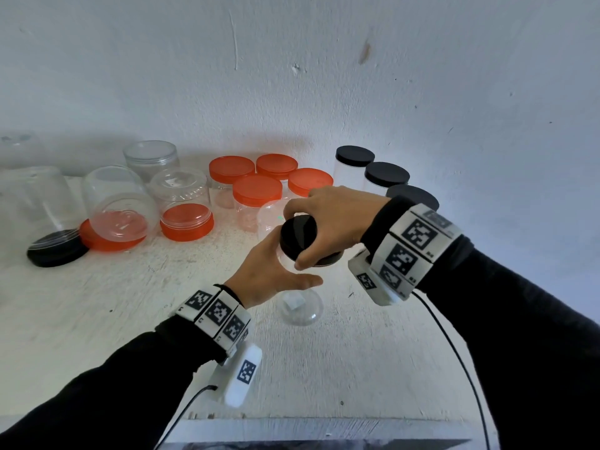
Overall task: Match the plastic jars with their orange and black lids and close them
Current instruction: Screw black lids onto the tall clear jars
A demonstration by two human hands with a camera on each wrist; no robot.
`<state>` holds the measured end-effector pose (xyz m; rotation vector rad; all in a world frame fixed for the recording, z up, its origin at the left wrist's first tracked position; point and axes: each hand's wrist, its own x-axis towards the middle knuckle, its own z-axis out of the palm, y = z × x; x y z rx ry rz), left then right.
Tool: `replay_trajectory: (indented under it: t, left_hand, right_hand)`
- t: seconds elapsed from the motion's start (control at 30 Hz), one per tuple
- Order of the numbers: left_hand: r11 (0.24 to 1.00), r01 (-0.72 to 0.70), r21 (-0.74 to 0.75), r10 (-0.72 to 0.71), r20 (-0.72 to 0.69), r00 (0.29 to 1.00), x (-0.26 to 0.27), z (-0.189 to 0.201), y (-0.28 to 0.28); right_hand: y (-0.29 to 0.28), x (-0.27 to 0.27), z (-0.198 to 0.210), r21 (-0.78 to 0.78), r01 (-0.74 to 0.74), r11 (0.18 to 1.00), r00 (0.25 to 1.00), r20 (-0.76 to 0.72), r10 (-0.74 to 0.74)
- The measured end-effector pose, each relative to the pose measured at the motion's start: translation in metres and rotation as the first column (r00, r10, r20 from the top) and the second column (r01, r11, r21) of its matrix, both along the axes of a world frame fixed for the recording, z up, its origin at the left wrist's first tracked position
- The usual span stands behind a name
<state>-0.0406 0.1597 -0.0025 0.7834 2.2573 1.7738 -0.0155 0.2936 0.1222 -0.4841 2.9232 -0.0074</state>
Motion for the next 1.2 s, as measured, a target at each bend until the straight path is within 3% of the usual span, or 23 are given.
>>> replay_trajectory:
  t: [0.07, 0.13, 0.23, 0.3, 0.5, 0.6, 0.67, 0.73, 0.83, 1.07, 1.2]
  left_hand:
    - [1.0, 0.016, -0.006, -0.016, 0.005, 1.0, -0.002, -0.001, -0.001]
    - [0.999, 0.029, -0.019, -0.028, 0.01, 1.0, -0.003, 0.0, -0.002]
    - [0.998, 0.024, -0.052, -0.025, -0.018, 1.0, -0.003, 0.004, -0.003]
    - [0.997, 0.029, -0.078, -0.03, -0.022, 0.999, -0.003, 0.006, -0.004]
    - [0.999, 0.017, -0.036, -0.018, -0.017, 1.0, -0.002, 0.001, -0.004]
    - [0.999, 0.03, -0.023, -0.031, -0.014, 0.999, -0.003, -0.001, -0.003]
    - [0.999, 0.038, -0.025, -0.039, -0.014, 0.999, -0.003, 0.0, -0.003]
    - [0.999, 0.041, -0.035, -0.042, -0.022, 0.999, -0.003, 0.003, -0.004]
    - [0.997, 0.043, -0.063, -0.046, -0.039, 0.998, -0.002, 0.006, -0.005]
    - [1.0, 0.017, -0.023, -0.018, -0.054, 0.998, 0.0, 0.001, -0.002]
    - [0.999, 0.022, -0.034, -0.024, -0.057, 0.998, -0.002, 0.0, -0.002]
  right_hand:
    - [-0.005, 0.001, -0.003, 0.022, 0.024, 0.999, 0.995, -0.095, -0.022]
    - [-0.004, 0.001, -0.001, 0.066, 0.03, 0.997, 0.996, -0.086, -0.025]
    - [0.003, 0.002, 0.012, 0.063, -0.027, 0.998, 0.984, 0.176, 0.016]
    - [0.004, 0.001, 0.017, 0.031, -0.068, 0.997, 0.969, 0.239, 0.059]
    - [-0.002, 0.001, 0.008, -0.06, 0.019, 0.998, 0.999, 0.032, -0.017]
    - [-0.006, 0.004, 0.002, -0.02, 0.033, 0.999, 0.992, -0.123, -0.035]
    - [-0.005, 0.005, 0.003, 0.037, 0.044, 0.998, 0.992, -0.116, -0.04]
    - [-0.002, 0.004, 0.009, 0.089, 0.004, 0.996, 1.0, 0.025, -0.006]
    - [-0.001, 0.003, 0.016, 0.015, -0.084, 0.996, 0.98, 0.18, 0.08]
    - [0.001, 0.003, 0.006, -0.062, -0.111, 0.992, 0.993, -0.037, 0.109]
    - [0.002, 0.005, 0.003, -0.065, -0.096, 0.993, 0.993, -0.071, 0.091]
